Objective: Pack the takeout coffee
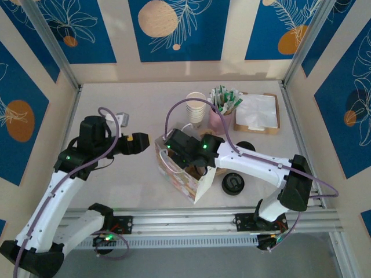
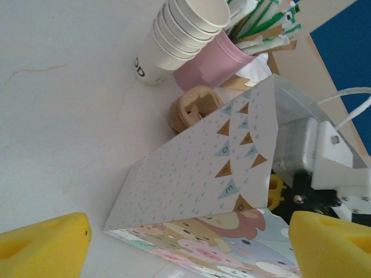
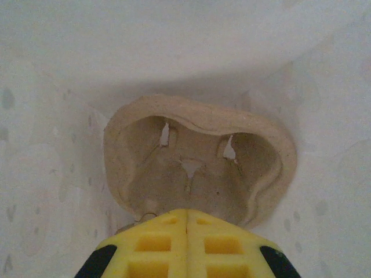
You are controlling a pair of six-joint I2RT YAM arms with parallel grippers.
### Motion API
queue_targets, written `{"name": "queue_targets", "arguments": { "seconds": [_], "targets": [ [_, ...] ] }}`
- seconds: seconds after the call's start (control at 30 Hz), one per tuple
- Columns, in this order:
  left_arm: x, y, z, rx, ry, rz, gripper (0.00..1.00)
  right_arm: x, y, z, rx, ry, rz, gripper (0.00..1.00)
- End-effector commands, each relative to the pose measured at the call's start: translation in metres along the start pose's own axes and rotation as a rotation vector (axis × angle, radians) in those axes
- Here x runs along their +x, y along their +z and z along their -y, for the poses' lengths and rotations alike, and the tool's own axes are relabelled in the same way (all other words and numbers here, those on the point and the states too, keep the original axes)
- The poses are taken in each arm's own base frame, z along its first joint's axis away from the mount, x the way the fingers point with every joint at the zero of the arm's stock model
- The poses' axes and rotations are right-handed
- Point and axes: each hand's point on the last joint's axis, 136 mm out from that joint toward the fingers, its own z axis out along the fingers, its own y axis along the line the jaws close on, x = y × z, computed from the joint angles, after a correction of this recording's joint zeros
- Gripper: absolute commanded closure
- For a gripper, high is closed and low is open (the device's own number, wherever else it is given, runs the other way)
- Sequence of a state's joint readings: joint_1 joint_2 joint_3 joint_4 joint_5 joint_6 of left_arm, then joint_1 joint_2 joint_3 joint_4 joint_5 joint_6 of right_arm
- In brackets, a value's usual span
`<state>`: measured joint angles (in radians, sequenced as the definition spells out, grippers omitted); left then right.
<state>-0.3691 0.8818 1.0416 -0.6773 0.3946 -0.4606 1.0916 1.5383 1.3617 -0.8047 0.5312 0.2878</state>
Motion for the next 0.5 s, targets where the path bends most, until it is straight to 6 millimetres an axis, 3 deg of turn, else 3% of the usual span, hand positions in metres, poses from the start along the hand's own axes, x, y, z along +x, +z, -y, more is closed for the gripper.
{"name": "queue_targets", "arguments": {
  "seconds": [0.0,0.47],
  "targets": [
    [0.003,0.006,0.013,0.054,0.06,-0.022,0.12,0.002,0.008,-0.001,-0.006,-0.007,0.0,0.96],
    [0.013,0.027,0.006,0.01,0.089,-0.072,0.13,-0.008,0.019,0.01,0.081,-0.05,0.065,0.96]
  ]
}}
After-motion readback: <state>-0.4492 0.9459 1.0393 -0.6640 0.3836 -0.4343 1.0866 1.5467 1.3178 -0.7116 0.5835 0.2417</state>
